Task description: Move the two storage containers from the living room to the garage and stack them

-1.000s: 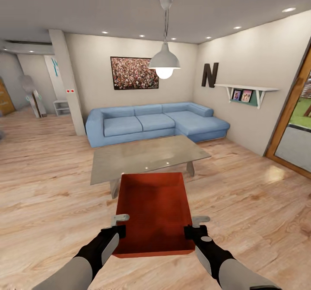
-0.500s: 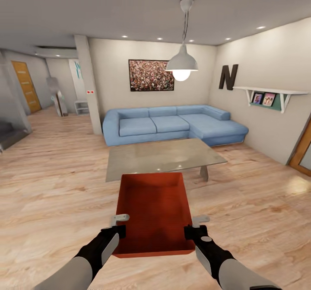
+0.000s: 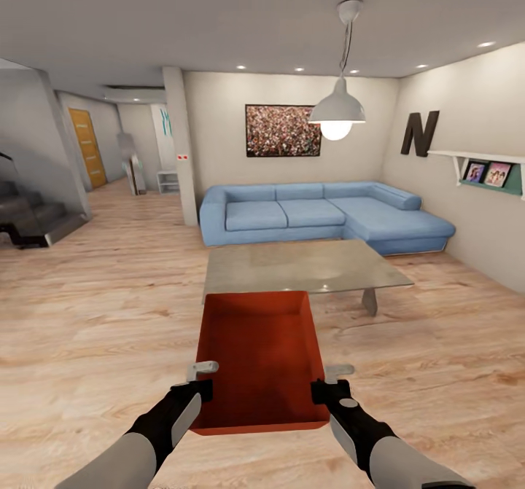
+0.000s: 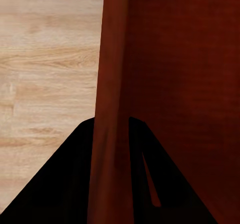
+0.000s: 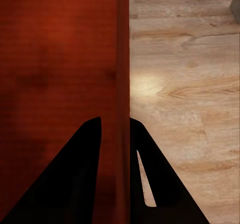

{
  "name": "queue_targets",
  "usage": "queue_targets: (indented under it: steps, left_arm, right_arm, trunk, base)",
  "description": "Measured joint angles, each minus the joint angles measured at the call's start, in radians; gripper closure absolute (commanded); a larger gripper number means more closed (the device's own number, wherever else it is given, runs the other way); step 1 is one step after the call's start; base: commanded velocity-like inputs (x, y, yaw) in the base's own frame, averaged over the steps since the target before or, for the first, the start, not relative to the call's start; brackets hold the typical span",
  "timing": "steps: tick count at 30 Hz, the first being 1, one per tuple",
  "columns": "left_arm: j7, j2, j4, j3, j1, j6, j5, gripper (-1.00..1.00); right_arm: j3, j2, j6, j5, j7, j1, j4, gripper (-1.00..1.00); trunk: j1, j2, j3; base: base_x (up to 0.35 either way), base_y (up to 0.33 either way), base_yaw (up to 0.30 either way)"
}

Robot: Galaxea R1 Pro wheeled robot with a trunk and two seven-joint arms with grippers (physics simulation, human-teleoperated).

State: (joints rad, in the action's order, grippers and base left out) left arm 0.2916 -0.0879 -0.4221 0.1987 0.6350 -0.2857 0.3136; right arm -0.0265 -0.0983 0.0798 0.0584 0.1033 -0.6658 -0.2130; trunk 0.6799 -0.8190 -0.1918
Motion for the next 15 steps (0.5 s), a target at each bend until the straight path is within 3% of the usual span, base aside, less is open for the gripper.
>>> queue_targets:
  steps: [15]
  left_arm:
    - [0.000,0.000,0.000,0.000,0.000,0.000,0.000,1.00]
  right_arm:
    - [0.001,0.000,0.000,0.001,0.000,0.000,0.000,1.00]
  trunk:
    - [0.000,0.000,0.013]
  base:
    - [0.000,0.000,0.238]
